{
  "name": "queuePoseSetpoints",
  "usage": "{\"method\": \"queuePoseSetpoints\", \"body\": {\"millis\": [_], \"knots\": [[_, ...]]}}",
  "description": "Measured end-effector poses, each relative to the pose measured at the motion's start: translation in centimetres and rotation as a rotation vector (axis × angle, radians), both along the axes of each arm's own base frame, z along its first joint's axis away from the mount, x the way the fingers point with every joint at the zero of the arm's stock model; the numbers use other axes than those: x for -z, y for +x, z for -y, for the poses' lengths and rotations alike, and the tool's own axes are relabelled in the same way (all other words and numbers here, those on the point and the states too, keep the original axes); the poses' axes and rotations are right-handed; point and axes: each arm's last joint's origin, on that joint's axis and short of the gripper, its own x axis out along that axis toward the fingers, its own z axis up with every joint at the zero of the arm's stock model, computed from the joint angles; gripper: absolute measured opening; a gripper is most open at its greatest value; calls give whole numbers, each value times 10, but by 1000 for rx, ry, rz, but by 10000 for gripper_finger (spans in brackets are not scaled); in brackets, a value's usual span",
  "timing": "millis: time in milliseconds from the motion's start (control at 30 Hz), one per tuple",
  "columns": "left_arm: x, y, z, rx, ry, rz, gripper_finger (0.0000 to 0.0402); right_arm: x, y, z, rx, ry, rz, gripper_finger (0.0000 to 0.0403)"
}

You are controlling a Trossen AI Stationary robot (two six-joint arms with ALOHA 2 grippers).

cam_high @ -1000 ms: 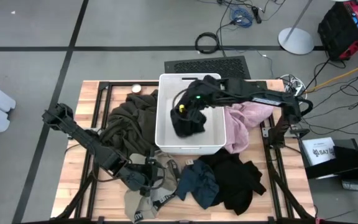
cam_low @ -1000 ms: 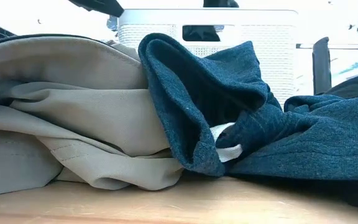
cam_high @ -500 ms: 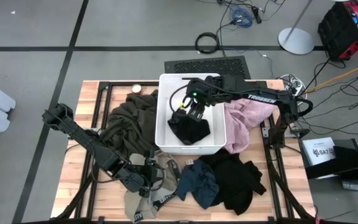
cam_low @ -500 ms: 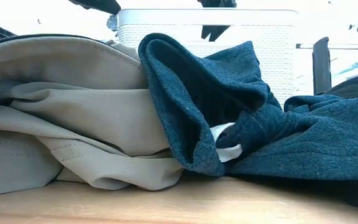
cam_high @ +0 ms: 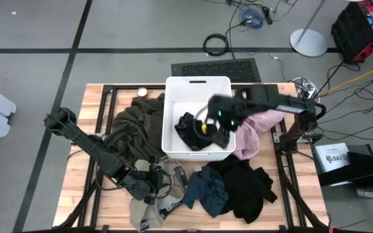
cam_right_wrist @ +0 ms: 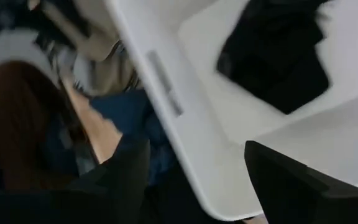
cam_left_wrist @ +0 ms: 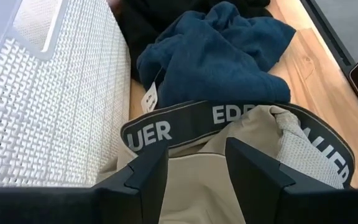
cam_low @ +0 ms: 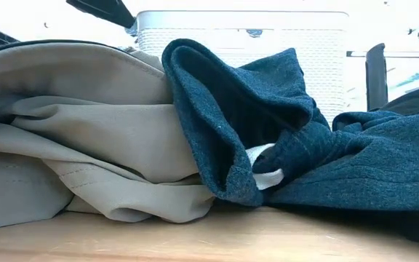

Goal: Sort clothes
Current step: Put the black sweater into the laundry bin

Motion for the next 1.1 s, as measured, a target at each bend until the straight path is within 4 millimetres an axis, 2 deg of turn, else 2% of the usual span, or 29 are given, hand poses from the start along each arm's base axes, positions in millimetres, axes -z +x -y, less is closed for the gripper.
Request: {"method": "queuePoseSetpoints", "body": {"millis": [200,300,433,533,700,867,1100], "knots": [[0,-2,3,13,-1,-1,171,0,-13,-69,-124,-64,3,251],[0,-3,4,14,-1,0,171,6,-22,-101,-132,-87,-12,251],[0,-2,4,14,-4,3,171,24,-36,-137,-110,-112,-76,251],[-1,-2,4,14,-7,8,171,50,-44,-155,-94,-161,-159,251],[-1,-2,4,14,-10,12,171,109,-60,-169,-100,-291,-355,251],[-3,0,4,26,-4,33,171,165,-74,-165,-71,-403,-509,251],[-3,4,-1,8,-1,34,171,218,-75,-165,-104,-279,-509,251]]}}
